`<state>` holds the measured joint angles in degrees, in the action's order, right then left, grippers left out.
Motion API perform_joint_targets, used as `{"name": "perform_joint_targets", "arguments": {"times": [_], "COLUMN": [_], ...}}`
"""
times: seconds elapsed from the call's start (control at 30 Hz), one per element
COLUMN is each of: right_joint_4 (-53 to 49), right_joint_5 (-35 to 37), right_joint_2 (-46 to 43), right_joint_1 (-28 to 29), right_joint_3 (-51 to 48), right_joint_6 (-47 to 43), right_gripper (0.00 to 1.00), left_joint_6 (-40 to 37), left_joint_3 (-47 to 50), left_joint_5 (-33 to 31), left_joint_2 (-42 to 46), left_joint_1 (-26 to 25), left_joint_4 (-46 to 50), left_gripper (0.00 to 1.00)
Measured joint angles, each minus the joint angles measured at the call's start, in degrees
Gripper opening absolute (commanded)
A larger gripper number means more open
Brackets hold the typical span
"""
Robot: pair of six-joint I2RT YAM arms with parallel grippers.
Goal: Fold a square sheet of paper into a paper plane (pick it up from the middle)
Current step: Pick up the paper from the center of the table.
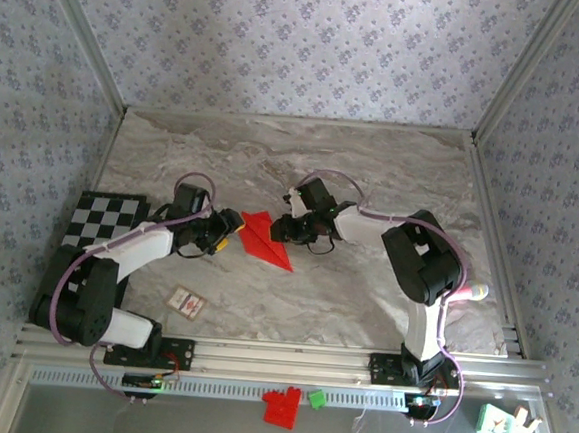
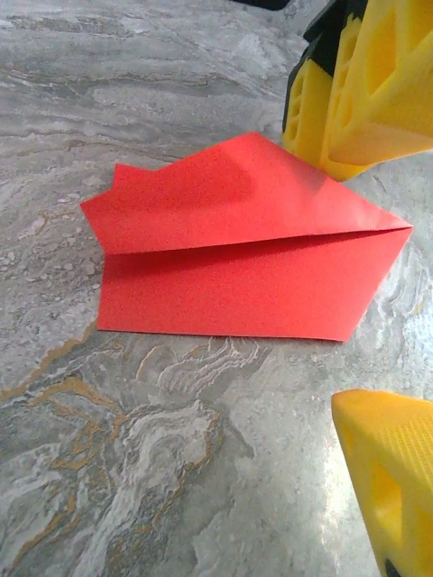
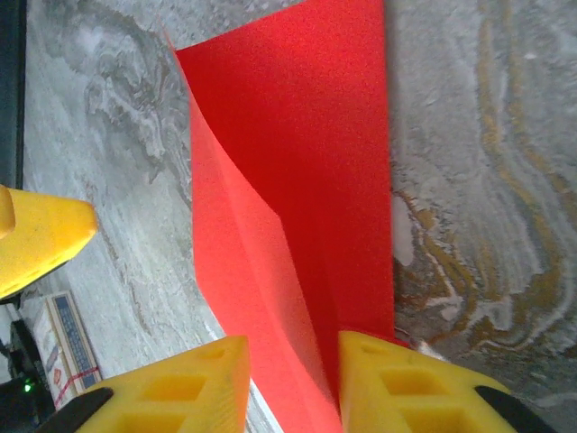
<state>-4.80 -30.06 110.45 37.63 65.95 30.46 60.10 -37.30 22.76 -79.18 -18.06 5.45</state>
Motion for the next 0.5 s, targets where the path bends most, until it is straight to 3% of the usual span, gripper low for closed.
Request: {"name": "perform_joint_targets", "arguments": {"times": [0.2, 0.5], "right_joint_4": [2.2, 5.5], "right_joint_5": [-2.6, -3.4], "right_joint_2": [0.2, -1.6], "right_joint_1": [0.0, -0.5], "right_joint_3": [0.0, -1.5], "right_joint_6": [-0.3, 0.4], "right_gripper": [0.09, 0.05], "left_joint_6": [0.6, 1.1], "left_joint_3": [0.1, 0.3], "left_joint_5": [2.7, 7.1], "left_joint_2": [0.0, 2.8], "left_joint_1": [1.3, 2.7], "left_joint_4": [-2.1, -4.7], "left_gripper": [0.67, 0.68]}}
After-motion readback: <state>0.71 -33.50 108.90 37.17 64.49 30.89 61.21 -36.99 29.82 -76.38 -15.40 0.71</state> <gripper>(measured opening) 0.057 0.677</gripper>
